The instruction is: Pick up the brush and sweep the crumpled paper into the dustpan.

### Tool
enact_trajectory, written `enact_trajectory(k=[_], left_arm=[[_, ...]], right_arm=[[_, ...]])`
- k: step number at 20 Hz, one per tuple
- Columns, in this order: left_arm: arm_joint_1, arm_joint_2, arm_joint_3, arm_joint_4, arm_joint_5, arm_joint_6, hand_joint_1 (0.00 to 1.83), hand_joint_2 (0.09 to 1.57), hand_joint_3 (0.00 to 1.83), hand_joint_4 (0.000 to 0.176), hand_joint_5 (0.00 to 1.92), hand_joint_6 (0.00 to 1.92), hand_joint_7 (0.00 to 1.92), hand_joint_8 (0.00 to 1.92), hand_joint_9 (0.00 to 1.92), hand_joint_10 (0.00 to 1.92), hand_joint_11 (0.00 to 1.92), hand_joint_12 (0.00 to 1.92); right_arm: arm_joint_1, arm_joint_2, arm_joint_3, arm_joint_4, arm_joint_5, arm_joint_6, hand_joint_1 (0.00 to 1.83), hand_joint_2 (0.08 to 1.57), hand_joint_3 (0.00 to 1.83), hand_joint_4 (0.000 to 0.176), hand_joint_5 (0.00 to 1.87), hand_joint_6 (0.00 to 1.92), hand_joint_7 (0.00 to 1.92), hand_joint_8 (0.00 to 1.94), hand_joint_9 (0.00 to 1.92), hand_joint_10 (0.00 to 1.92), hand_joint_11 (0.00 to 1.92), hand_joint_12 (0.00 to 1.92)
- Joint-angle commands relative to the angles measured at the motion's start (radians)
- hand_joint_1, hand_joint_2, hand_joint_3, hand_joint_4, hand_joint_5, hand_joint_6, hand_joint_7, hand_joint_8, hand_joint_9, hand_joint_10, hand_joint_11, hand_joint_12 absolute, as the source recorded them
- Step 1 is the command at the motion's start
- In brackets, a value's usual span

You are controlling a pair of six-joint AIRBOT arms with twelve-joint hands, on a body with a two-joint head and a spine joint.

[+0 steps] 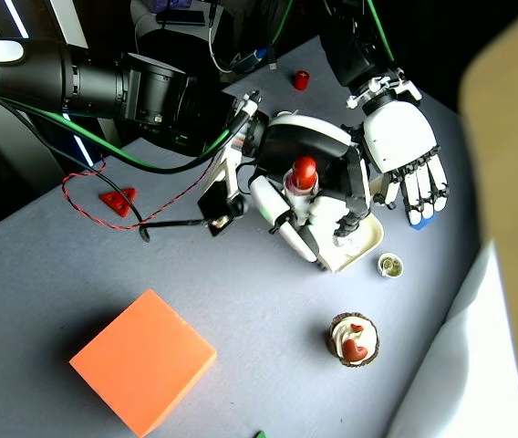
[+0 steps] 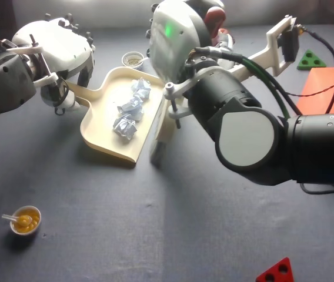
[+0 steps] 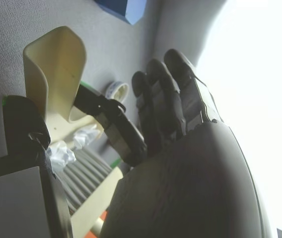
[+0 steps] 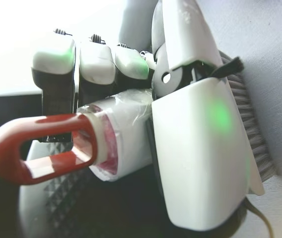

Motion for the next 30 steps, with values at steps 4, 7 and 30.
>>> enact_trajectory(k=[4,7,30], left_arm=[[-0.007,0.01,0.003,0.017,-0.118,0.004,1.12,1.06,0.0,0.0,1.12,0.75,0.42,0.0,0.34,0.0,0.07,0.53],[-0.008,0.01,0.005,0.017,-0.121,0.004,1.13,1.05,0.0,0.0,1.13,0.73,0.44,0.0,0.36,0.0,0.1,0.54],[-0.017,0.016,0.006,0.01,-0.114,0.004,1.14,1.05,0.0,0.0,1.14,0.71,0.43,0.0,0.36,0.0,0.11,0.53]], right_arm=[[0.01,-0.011,0.001,-0.127,-0.077,0.034,1.36,1.17,0.0,0.176,1.03,1.92,1.21,1.94,1.28,1.92,1.24,1.92],[0.01,-0.015,0.002,-0.174,-0.103,0.094,1.37,1.17,0.0,0.176,1.03,1.92,1.2,1.94,1.26,1.92,1.23,1.92],[0.033,0.101,-0.136,-0.26,-0.26,0.208,1.36,1.17,0.0,0.176,1.04,1.92,1.19,1.94,1.24,1.92,1.21,1.92]])
